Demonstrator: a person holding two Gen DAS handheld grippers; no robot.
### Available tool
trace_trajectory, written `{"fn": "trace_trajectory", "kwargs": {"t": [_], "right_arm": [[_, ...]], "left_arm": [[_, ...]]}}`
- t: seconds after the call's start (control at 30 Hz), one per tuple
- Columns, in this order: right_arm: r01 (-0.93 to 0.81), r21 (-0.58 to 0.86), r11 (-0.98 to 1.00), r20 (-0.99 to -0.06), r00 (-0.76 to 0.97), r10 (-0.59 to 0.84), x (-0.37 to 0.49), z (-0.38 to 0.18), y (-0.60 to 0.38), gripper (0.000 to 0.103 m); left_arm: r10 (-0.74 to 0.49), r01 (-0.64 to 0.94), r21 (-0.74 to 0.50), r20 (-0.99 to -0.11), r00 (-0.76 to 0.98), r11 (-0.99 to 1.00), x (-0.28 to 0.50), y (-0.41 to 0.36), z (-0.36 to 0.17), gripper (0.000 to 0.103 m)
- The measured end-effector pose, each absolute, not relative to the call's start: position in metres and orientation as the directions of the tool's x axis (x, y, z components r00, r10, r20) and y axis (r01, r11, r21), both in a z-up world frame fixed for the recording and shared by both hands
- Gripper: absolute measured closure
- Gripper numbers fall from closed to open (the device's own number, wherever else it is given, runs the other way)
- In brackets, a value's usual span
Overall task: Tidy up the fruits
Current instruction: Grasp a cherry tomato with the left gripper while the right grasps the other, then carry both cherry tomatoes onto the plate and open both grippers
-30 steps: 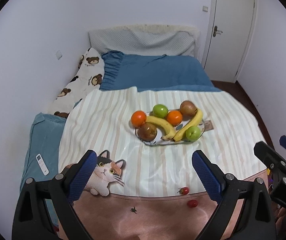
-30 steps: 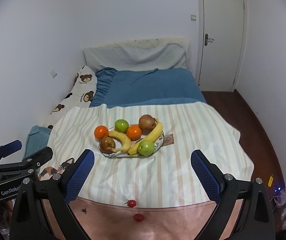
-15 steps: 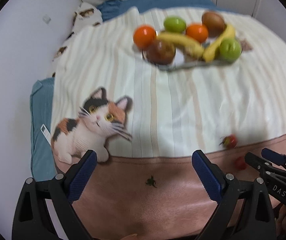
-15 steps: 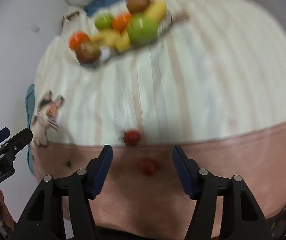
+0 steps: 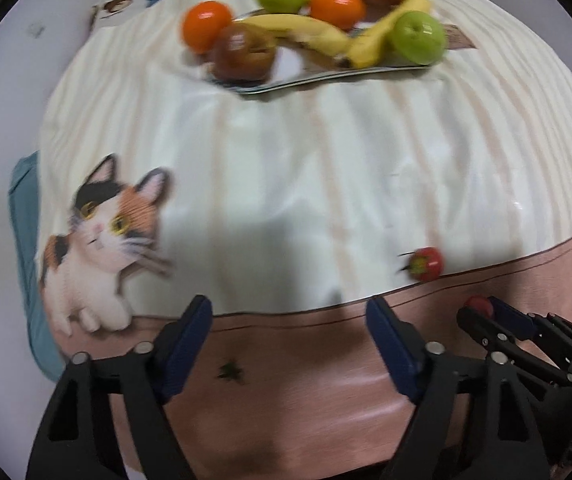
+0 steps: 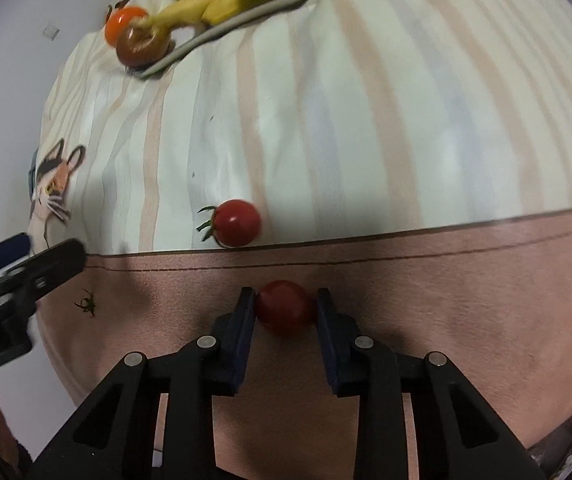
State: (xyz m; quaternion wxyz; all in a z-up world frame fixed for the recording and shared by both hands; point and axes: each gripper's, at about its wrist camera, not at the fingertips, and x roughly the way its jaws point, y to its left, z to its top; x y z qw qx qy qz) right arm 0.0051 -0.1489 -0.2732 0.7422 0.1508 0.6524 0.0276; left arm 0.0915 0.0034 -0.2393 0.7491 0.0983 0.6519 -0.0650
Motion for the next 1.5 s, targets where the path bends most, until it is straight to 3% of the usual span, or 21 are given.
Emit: {"fn": "trace_trajectory", "kwargs": {"t": [0.2,0.4,0.43,0.47,0.53,0.83,1.2,1.5], "right_arm": [[0.217,0.239,0.946,-0.960,0.197,0.198,-0.004,-0.247,-0.184,0.071],[0.278,0.221,0.935,-0.964,0.208,0.166,-0.009,-0.244,-0.212,0.071],[0.284,0.220,0.933,-0.964,0.208,0.164,-0.009,-0.245,-0.214,0.071],[0.288,0.220,0.932,-0.964,0.209,0.163,-0.010,-0.246,-0.215,0.071],[0.289,0.217,0.932,-0.965,0.209,0.160,-0.011,-0.248,-0.214,0.071],[0.268,0.231,0.935,-0.960,0.220,0.174,-0.004,-0.243,-0.207,0.071],[0.237,0.344,0.909,-0.900,0.360,0.247,0.082,-0.191,-0.218,0.071],[0.235,0.429,0.872,-0.858,0.407,0.312,0.199,-0.183,-0.235,0.071]], "left_arm": [[-0.069,0.307,-0.045,-0.995,0.066,0.951,0.099,-0.038,-0.255,0.031],[-0.070,0.373,-0.059,-0.997,0.015,0.926,0.104,-0.072,-0.280,0.036],[-0.071,0.382,-0.062,-0.997,0.008,0.922,0.105,-0.076,-0.284,0.042],[-0.073,0.397,-0.071,-0.997,-0.010,0.915,0.105,-0.082,-0.291,0.059],[-0.065,0.414,-0.065,-0.998,-0.014,0.908,0.105,-0.087,-0.297,0.073],[-0.109,0.399,-0.075,-0.992,0.063,0.914,0.115,-0.087,-0.268,0.075],[-0.267,0.205,-0.234,-0.951,0.155,0.951,0.207,-0.032,-0.178,0.075],[-0.240,0.079,-0.234,-0.968,0.071,0.969,0.302,0.016,-0.201,0.075]]}}
